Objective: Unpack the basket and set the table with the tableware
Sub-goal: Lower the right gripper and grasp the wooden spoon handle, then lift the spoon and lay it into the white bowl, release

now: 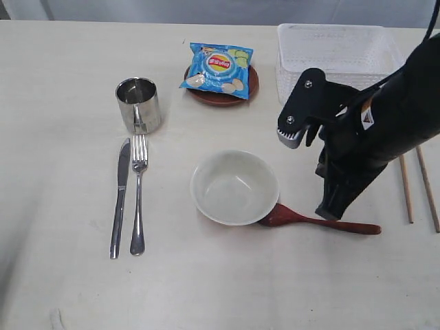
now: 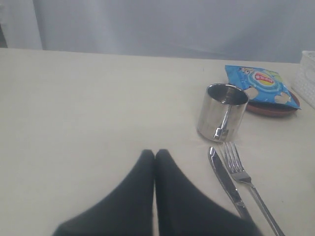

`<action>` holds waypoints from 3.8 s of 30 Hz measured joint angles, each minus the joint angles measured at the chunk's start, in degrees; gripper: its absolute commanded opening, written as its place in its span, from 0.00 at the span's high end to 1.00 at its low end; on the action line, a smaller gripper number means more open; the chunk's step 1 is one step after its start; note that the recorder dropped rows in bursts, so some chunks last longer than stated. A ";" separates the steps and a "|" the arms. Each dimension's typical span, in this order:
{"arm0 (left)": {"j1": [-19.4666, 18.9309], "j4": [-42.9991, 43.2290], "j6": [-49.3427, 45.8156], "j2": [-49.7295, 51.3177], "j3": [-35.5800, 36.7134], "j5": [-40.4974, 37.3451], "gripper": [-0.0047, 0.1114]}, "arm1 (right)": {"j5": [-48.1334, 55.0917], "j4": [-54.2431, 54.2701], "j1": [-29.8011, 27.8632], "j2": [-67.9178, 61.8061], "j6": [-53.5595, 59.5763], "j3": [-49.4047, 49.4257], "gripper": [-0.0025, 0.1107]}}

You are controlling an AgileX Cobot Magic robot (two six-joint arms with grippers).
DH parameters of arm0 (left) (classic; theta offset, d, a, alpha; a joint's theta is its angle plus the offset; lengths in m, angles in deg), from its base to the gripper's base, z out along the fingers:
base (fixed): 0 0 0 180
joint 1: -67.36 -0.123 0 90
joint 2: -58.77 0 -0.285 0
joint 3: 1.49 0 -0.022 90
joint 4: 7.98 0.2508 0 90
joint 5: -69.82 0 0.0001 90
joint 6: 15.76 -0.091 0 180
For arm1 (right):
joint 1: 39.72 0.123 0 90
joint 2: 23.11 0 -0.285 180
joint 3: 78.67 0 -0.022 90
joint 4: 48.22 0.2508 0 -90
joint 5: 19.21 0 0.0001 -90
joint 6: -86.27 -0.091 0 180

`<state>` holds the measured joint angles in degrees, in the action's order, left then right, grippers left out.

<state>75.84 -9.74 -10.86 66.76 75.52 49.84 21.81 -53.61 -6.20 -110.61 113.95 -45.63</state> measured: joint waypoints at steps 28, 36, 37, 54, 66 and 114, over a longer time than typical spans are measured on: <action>0.00 0.00 0.00 0.00 0.00 0.00 0.96 | 6.46 17.89 -8.40 -5.88 28.83 1.25 0.61; 0.00 0.00 0.00 0.00 0.00 0.00 0.96 | 3.57 17.53 -7.18 -10.33 29.36 1.25 0.60; 0.00 0.00 0.00 0.00 0.00 0.00 0.96 | 3.28 17.53 -7.18 -10.87 29.52 1.25 0.60; 0.00 0.00 0.00 0.00 0.00 0.00 0.96 | -4.10 17.40 -7.18 -19.94 30.33 1.25 0.60; 0.00 0.00 0.00 0.00 0.00 0.00 0.96 | -5.13 16.47 -7.18 -21.65 30.66 0.39 0.98; 0.00 0.00 0.00 0.00 0.00 0.00 0.96 | 24.90 -0.30 13.27 -22.23 3.04 -24.74 0.98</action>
<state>75.84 -9.74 -10.86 66.76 75.52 49.84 46.71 -53.91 7.06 -132.84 116.98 -70.37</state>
